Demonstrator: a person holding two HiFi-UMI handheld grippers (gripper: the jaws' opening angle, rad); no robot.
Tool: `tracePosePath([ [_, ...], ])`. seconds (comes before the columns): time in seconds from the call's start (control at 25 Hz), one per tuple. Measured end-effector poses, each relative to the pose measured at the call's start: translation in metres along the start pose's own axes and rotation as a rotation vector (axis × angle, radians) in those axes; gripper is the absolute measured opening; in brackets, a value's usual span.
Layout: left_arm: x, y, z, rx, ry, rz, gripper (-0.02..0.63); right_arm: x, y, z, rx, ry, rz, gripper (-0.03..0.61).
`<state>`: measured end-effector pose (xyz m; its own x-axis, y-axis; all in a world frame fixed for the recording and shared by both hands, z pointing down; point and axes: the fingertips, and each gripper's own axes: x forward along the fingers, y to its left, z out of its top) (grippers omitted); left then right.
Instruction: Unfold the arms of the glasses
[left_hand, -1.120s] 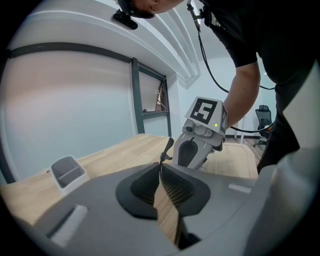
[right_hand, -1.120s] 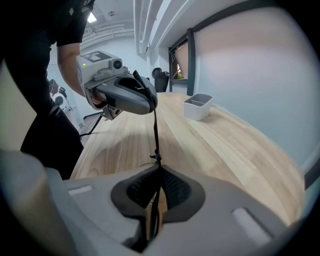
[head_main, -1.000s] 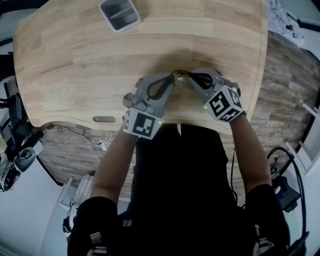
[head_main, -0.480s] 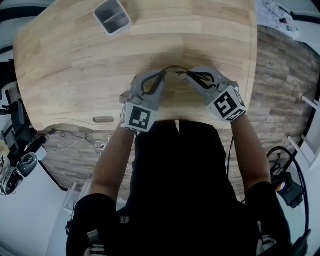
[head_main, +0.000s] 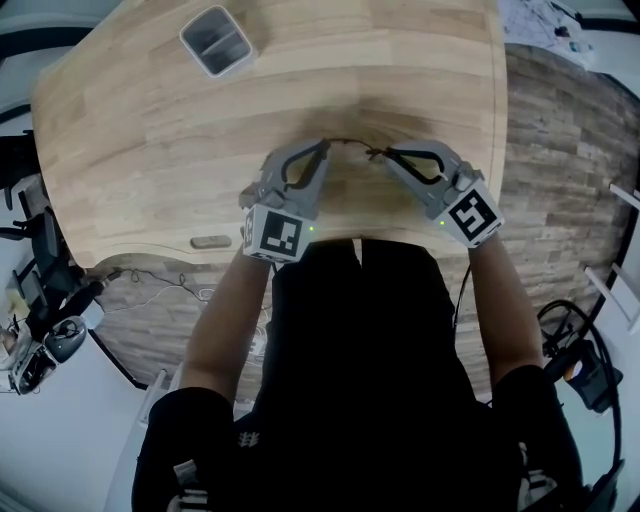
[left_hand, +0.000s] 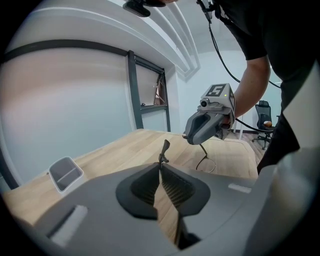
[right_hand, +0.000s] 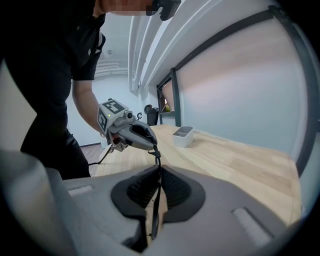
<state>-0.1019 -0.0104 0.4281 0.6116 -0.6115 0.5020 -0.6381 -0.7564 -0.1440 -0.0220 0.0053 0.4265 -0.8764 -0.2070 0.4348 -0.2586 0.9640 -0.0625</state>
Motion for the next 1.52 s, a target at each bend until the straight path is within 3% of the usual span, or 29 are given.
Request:
tracePosePath([
  [0.88,0.001,0.0,0.003,-0.007,0.032,0.059,0.021,-0.048,-0.009,-0.013,0.098,-0.107,-0.102,0.015],
  [1.52,-0.008,0.002,-0.003,-0.046,-0.001,0.127,0.02,-0.059,-0.001,-0.023,0.121,-0.095,-0.112,0.015],
])
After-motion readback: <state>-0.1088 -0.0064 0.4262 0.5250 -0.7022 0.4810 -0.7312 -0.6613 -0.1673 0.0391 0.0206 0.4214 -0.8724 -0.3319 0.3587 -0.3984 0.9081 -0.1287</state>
